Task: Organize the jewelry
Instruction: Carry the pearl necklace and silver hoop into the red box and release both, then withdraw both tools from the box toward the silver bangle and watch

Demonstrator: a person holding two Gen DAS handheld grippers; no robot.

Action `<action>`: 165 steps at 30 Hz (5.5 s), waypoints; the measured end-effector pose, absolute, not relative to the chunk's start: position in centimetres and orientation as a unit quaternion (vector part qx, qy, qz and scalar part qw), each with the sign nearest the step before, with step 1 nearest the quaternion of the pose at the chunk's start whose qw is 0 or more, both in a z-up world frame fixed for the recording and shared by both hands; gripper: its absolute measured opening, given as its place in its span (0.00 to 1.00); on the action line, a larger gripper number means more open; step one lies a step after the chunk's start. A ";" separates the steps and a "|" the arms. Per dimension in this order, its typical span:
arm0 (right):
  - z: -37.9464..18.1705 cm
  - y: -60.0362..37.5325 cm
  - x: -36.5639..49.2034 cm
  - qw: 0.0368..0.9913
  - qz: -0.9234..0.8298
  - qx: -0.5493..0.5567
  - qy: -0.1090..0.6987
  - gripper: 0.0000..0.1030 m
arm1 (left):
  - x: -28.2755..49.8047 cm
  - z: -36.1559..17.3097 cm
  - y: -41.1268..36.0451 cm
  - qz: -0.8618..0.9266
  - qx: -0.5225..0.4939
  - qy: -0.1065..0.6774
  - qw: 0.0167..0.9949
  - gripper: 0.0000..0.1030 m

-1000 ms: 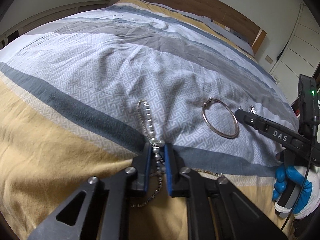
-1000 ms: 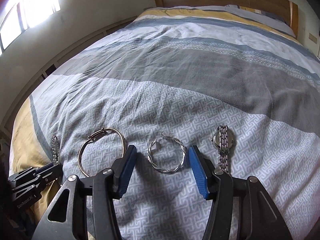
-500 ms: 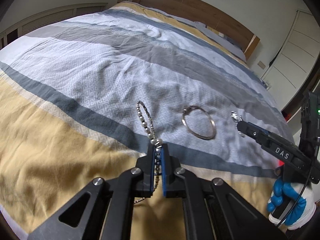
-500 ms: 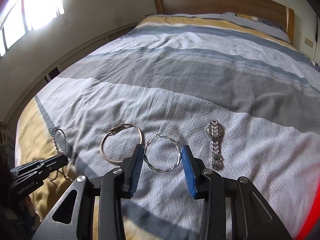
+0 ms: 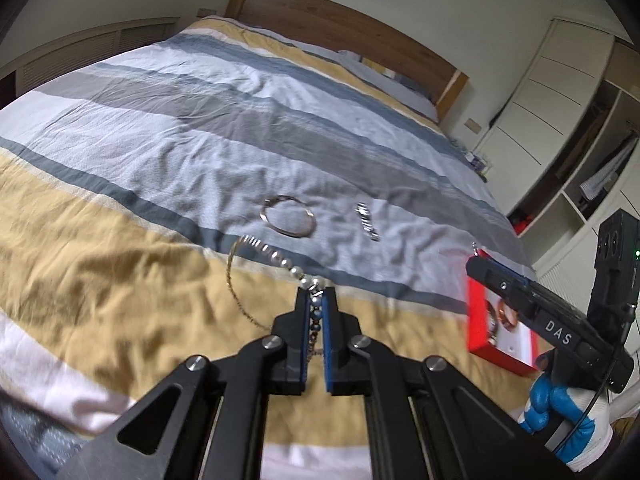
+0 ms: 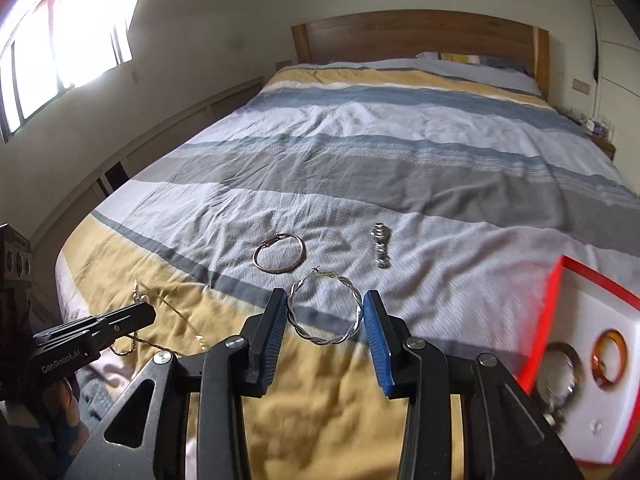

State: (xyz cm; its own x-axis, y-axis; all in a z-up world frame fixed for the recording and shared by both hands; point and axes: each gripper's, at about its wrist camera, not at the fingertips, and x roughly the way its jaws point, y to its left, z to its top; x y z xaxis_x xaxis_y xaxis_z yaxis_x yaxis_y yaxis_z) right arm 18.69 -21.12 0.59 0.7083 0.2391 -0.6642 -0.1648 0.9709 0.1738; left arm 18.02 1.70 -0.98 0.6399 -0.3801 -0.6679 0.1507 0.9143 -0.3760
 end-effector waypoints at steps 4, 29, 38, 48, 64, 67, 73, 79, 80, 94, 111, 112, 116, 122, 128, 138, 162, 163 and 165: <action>2.1 -24.0 15.1 0.930 0.088 0.057 0.353 0.37 | 15.8 0.9 -1.2 -0.183 -0.138 0.395 0.890 0.04; -2.0 -46.7 13.0 0.924 -0.055 0.092 0.366 0.37 | 21.6 4.7 -31.1 -0.380 -0.033 0.394 0.836 0.04; -5.8 -51.2 18.3 0.912 -0.059 0.098 0.393 0.38 | 26.2 -2.5 -37.6 -0.364 0.027 0.432 0.825 0.05; -9.1 -52.2 22.3 0.881 -0.077 0.086 0.458 0.38 | 28.6 -8.8 -39.6 -0.340 0.063 0.472 0.811 0.05; -9.0 -52.5 22.2 0.873 -0.083 0.104 0.469 0.39 | 28.4 -8.2 -38.5 -0.347 0.044 0.484 0.802 0.30; -8.1 -52.5 21.2 0.876 -0.089 0.109 0.462 0.39 | 27.6 -6.7 -37.8 -0.346 0.049 0.473 0.808 0.30; -4.7 -51.9 17.6 0.884 -0.108 0.122 0.439 0.40 | 25.3 -3.0 -34.3 -0.336 0.034 0.450 0.827 0.32; -1.2 -48.8 12.4 0.891 -0.107 0.124 0.423 0.41 | 21.2 0.1 -29.6 -0.311 0.048 0.439 0.842 0.43; -0.7 -48.1 11.5 0.893 -0.105 0.127 0.419 0.42 | 20.2 0.5 -28.7 -0.305 0.053 0.437 0.844 0.45; 5.0 -38.5 2.6 0.916 -0.074 0.128 0.374 0.45 | 10.2 4.7 -17.1 -0.248 0.057 0.410 0.876 0.46; 8.1 -26.6 -2.9 0.932 -0.025 0.084 0.352 0.45 | 2.9 7.5 -5.8 -0.164 0.028 0.360 0.918 0.46; 8.2 -26.0 -3.0 0.933 -0.023 0.078 0.352 0.45 | 2.6 7.7 -5.2 -0.159 0.025 0.357 0.920 0.46; 8.7 -23.8 -3.4 0.935 -0.007 0.061 0.351 0.45 | 1.8 8.4 -3.3 -0.144 0.015 0.346 0.927 0.46; 9.9 -22.2 -4.5 0.941 0.000 0.047 0.334 0.48 | 1.2 8.5 -1.2 -0.127 -0.001 0.344 0.930 0.46; 10.6 -22.0 -4.8 0.946 0.004 0.051 0.319 0.48 | 0.8 8.5 0.0 -0.114 -0.003 0.339 0.934 0.46; 9.7 -22.0 -2.6 0.945 0.011 0.053 0.323 0.48 | 3.2 6.8 2.3 -0.089 -0.024 0.344 0.935 0.46; -0.2 -21.9 22.0 0.909 0.089 0.022 0.408 0.46 | 24.3 -2.8 -1.2 -0.161 -0.027 0.420 0.893 0.45; -0.6 -22.0 22.9 0.908 0.090 0.020 0.409 0.45 | 25.7 -3.3 -1.8 -0.164 -0.021 0.423 0.891 0.45; -1.9 -22.5 25.9 0.905 0.093 0.021 0.415 0.42 | 28.0 -4.2 -2.9 -0.167 -0.005 0.427 0.889 0.44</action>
State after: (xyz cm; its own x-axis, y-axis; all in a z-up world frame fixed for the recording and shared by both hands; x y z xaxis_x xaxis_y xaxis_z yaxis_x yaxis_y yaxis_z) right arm 25.89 -22.49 -1.94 0.6374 0.1857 -0.7478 -0.1513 0.9818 0.1148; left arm 27.97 -2.87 -4.19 0.5795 -0.3010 -0.7573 0.2926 0.9442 -0.1513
